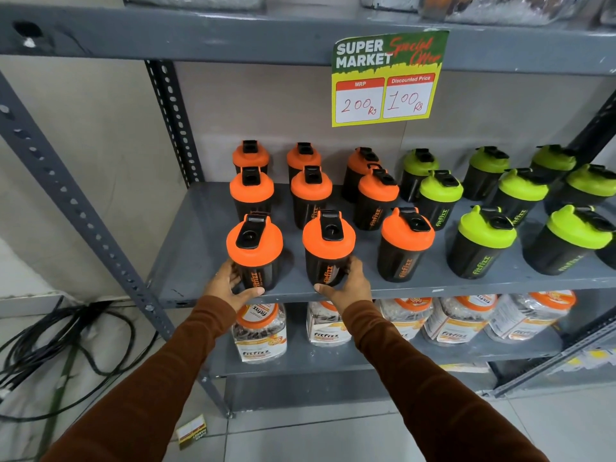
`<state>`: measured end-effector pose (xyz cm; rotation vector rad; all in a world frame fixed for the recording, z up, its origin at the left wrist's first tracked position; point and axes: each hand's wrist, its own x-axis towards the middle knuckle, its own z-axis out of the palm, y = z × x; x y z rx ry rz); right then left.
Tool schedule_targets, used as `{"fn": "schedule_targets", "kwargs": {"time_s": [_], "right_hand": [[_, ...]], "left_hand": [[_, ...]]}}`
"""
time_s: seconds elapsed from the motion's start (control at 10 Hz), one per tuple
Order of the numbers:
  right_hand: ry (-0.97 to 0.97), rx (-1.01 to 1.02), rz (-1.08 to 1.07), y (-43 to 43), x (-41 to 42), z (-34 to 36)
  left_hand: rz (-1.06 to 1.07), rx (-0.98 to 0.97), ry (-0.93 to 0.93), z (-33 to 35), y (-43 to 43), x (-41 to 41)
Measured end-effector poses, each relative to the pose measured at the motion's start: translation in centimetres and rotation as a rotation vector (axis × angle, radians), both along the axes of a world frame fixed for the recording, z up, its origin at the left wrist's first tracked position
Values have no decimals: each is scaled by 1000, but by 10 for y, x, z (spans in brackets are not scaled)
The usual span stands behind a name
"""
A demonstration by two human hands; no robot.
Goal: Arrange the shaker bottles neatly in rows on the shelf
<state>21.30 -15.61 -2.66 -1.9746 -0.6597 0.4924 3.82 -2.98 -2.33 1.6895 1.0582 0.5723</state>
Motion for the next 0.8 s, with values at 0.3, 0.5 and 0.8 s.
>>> {"fn": "schedule_targets", "kwargs": {"time_s": [0.3, 0.5, 0.8], "right_hand": [[25, 8, 6, -1, 2, 0], [12, 13, 23, -2, 3, 1], [43, 60, 29, -15, 2, 7]], "left_hand": [[-7, 4, 12, 0, 0, 0], [-16, 3, 6, -1, 0, 1], [8, 10, -79, -4, -6, -6]]}}
